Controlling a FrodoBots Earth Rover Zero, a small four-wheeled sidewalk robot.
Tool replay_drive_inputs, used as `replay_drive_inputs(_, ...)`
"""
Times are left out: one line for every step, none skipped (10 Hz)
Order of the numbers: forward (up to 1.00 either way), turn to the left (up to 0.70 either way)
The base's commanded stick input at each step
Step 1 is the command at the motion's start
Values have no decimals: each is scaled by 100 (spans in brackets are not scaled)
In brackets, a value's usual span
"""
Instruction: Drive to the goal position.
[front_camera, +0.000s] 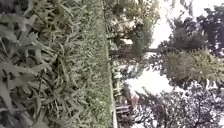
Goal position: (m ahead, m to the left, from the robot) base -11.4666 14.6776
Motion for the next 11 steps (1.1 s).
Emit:
replay_drive_inputs(30,-27)
replay_drive_inputs(15,-36)
replay_drive_inputs(0,-6)
replay_drive_inputs(0,0)
replay_drive_inputs(0,0)
replay_drive_inputs(-15,0)
replay_drive_inputs(-30,0)
replay_drive_inputs(-30,0)
replay_drive_inputs(-30,0)
replay_drive_inputs(-8,40)
replay_drive_inputs(0,45)
